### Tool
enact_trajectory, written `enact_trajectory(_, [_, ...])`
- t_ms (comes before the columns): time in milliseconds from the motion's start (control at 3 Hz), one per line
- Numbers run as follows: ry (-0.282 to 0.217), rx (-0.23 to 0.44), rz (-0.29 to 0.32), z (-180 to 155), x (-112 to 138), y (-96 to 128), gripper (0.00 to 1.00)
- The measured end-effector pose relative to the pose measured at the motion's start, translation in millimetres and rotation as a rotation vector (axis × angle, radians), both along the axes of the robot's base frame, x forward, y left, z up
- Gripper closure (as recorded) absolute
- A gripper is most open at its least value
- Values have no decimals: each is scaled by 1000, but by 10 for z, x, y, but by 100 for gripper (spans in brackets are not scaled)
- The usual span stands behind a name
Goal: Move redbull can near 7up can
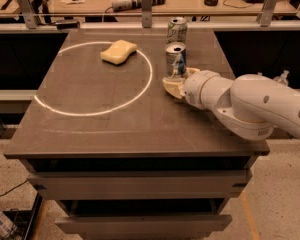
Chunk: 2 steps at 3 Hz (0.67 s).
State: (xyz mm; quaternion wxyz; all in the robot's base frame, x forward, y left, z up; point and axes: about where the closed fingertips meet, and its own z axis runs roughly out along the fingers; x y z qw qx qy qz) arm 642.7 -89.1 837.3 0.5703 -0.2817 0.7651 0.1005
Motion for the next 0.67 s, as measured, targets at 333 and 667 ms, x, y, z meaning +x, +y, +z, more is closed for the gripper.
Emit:
enact_trajectory(333, [0,0,0,7,1,1,100])
enact_trajectory(667, [-1,0,0,9,1,1,100])
